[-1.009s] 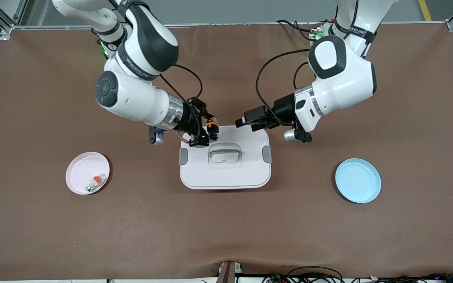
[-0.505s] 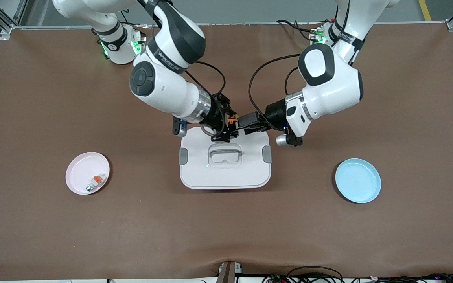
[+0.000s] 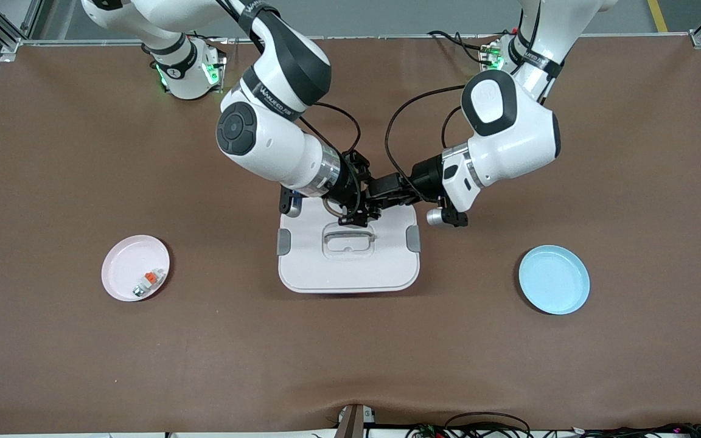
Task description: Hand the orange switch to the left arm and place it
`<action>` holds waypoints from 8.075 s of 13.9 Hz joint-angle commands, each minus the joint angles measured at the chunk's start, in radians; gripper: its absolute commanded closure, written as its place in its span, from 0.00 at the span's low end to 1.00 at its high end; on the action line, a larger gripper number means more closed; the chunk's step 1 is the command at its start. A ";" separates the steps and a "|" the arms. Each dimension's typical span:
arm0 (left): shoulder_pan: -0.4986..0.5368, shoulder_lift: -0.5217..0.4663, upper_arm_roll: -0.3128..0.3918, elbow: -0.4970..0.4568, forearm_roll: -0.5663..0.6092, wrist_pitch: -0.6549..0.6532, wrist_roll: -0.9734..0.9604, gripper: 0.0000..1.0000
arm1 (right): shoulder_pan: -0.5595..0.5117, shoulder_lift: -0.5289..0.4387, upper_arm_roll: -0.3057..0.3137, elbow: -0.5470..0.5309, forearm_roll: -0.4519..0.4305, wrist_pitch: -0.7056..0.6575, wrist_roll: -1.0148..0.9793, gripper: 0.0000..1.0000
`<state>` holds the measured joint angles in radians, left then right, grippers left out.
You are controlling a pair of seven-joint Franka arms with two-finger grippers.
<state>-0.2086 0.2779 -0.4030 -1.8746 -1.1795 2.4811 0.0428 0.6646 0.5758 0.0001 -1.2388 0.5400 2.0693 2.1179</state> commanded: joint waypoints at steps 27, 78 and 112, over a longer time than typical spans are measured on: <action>0.480 -0.097 0.003 0.040 0.525 -0.617 0.089 1.00 | -0.019 0.010 -0.009 0.032 -0.044 -0.028 -0.151 0.00; 0.292 -0.287 0.131 0.388 1.276 -0.993 -0.101 0.00 | -0.819 -0.340 -0.020 -0.114 -0.554 -0.472 -2.231 0.00; 0.195 -0.394 0.317 0.330 1.180 -1.073 -0.156 0.00 | -0.727 -0.573 -0.097 -0.310 -0.523 -0.485 -2.236 0.00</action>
<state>-0.0136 -0.1029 -0.0855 -1.5516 0.0155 1.4392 -0.1019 -0.0607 0.0320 -0.0855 -1.5140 0.0111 1.5672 -0.1101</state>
